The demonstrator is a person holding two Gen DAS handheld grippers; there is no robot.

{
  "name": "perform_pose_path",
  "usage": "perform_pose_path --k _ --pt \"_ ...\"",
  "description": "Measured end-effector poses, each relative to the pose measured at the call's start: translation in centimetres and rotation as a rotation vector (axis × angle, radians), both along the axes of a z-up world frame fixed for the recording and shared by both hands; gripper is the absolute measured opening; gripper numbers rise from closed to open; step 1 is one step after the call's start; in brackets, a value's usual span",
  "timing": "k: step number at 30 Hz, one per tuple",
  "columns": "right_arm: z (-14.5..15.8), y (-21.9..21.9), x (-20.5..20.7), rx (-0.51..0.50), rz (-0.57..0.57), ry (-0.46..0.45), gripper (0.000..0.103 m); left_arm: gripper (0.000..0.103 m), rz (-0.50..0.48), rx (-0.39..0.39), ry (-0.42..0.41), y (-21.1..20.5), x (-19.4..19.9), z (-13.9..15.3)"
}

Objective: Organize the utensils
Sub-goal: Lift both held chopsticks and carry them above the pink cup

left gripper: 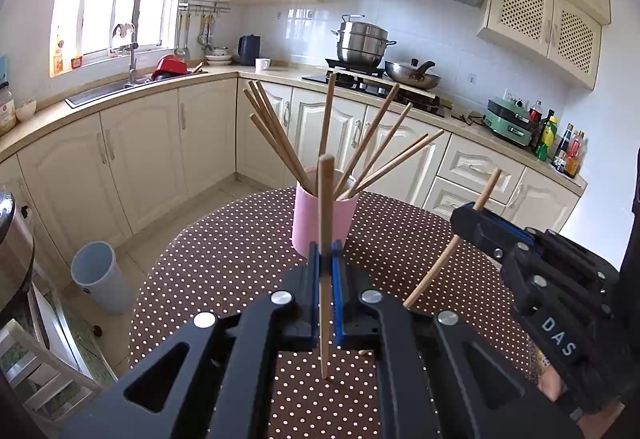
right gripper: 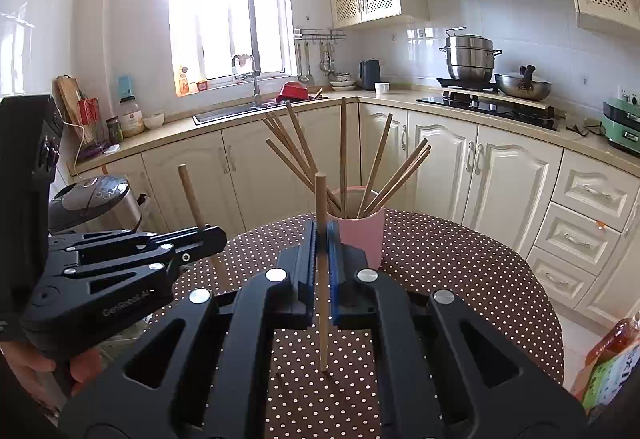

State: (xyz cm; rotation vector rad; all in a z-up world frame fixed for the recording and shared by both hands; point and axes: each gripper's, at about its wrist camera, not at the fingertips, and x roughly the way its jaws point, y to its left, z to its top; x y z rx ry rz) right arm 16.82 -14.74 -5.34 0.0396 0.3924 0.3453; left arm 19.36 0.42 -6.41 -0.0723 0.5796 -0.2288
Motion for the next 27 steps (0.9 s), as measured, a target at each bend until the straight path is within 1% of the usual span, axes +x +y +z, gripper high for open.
perform_pose_path --k 9,15,18,27 --pt "0.9 0.3 -0.2 0.011 0.032 -0.02 0.006 0.006 0.0 -0.007 -0.005 -0.1 0.6 0.1" --pt "1.7 -0.2 0.4 0.02 0.039 -0.035 0.006 0.006 -0.017 -0.009 -0.021 -0.3 1.6 1.3" --pt "2.1 -0.7 0.8 0.025 0.03 -0.05 0.006 0.006 -0.019 -0.011 -0.037 -0.1 2.5 2.3" --pt "3.8 -2.1 2.5 0.021 0.006 -0.097 0.006 0.006 0.031 -0.025 -0.152 0.8 5.1 7.0"
